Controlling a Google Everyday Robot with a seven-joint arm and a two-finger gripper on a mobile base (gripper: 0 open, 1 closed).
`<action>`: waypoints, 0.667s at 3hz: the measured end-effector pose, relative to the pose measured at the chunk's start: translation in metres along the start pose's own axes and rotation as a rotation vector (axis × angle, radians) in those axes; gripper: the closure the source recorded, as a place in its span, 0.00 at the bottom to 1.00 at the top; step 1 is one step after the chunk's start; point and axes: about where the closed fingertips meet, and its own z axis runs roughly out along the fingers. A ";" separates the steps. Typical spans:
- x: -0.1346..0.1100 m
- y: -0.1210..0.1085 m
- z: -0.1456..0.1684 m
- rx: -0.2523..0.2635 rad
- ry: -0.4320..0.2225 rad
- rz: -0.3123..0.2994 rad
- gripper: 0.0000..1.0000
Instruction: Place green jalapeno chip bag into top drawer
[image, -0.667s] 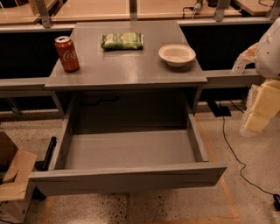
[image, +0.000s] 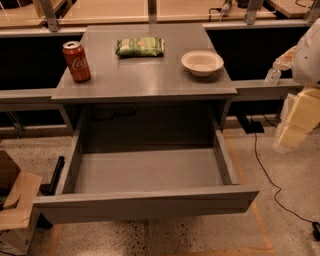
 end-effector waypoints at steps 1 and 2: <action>-0.022 -0.028 0.013 0.045 -0.057 0.008 0.00; -0.057 -0.075 0.031 0.109 -0.148 -0.006 0.00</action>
Offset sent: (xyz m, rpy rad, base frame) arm 0.1716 0.0653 0.0099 0.1971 -0.2634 0.0553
